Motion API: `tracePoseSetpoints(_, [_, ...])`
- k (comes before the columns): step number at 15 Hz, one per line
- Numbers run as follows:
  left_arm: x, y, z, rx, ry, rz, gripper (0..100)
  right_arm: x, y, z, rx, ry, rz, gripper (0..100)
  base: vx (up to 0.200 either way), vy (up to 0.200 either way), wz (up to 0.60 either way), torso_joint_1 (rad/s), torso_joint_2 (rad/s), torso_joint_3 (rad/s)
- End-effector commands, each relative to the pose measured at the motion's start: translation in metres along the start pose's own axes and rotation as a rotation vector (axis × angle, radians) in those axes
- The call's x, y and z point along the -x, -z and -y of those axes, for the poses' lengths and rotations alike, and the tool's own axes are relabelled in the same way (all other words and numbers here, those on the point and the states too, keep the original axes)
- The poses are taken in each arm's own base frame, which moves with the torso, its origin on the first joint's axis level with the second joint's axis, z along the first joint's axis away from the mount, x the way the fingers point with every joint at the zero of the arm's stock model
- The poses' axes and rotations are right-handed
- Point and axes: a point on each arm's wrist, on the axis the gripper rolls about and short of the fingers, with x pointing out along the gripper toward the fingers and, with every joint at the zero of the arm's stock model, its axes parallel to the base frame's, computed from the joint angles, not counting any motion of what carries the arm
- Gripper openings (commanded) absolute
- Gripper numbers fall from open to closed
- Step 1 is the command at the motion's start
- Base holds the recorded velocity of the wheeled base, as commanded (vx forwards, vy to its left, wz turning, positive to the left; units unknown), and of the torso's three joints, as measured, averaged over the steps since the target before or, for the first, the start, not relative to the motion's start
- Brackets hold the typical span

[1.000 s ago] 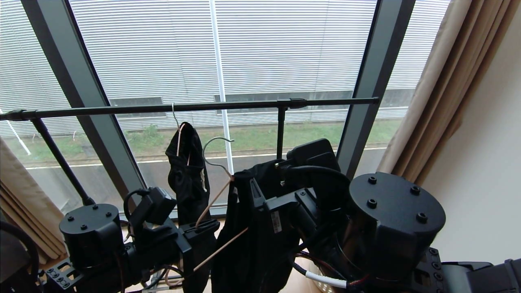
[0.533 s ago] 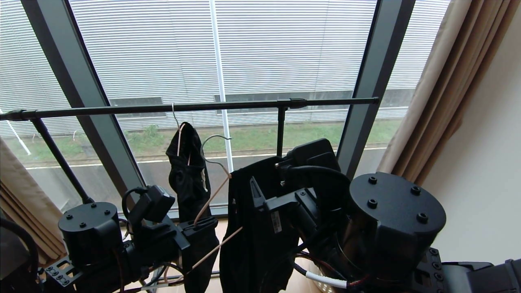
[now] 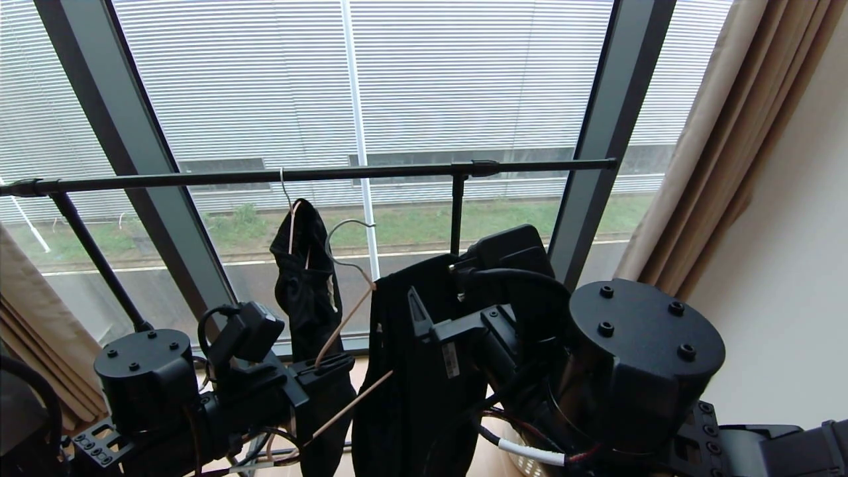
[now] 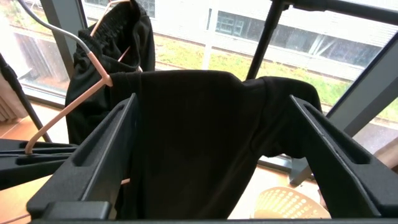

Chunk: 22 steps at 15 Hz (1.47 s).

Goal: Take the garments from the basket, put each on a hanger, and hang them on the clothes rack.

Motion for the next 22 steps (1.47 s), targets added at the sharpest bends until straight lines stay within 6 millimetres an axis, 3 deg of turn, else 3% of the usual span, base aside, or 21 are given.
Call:
tracePoseSetpoints(1, [0.001, 0.0, 0.0, -0.001, 0.0, -0.001, 0, -0.004, -0.001, 0.005, -0.001, 0.001, 0.003, 100, 0.0, 0.0, 0.0, 0.0, 0.0, 0.0])
tracePoseSetpoints(4, [0.002, 0.002, 0.001, 0.001, 0.0, -0.008, 0, -0.008, -0.009, 0.022, -0.001, 0.007, 0.017, 100, 0.0, 0.0, 0.0, 0.0, 0.0, 0.0])
tracePoseSetpoints(8, [0.0, 0.005, 0.0, 0.002, 0.002, -0.022, 0, -0.016, 0.003, 0.045, 0.026, -0.059, -0.016, 100, 0.0, 0.0, 0.0, 0.0, 0.0, 0.0])
tracePoseSetpoints(10, [0.002, 0.006, 0.002, 0.003, 0.007, -0.03, 0, -0.013, 0.013, 0.064, 0.078, -0.136, -0.053, 100, 0.0, 0.0, 0.0, 0.0, 0.0, 0.0])
tracePoseSetpoints(13, [0.003, 0.008, 0.003, 0.001, 0.011, -0.037, 0, 0.0, 0.012, 0.081, 0.156, -0.288, -0.087, 100, 0.0, 0.0, 0.0, 0.0, 0.0, 0.0])
tracePoseSetpoints(18, [0.008, 0.014, 0.01, -0.041, 0.037, -0.066, 0, 0.006, -0.046, 0.123, 0.418, -0.563, -0.194, 100, 0.0, 0.0, 0.0, 0.0, 0.0, 0.0])
tracePoseSetpoints(22, [0.009, 0.017, 0.015, -0.071, 0.061, -0.083, 0, -0.009, -0.069, 0.15, 0.554, -0.782, -0.377, 100, 0.0, 0.0, 0.0, 0.0, 0.0, 0.0])
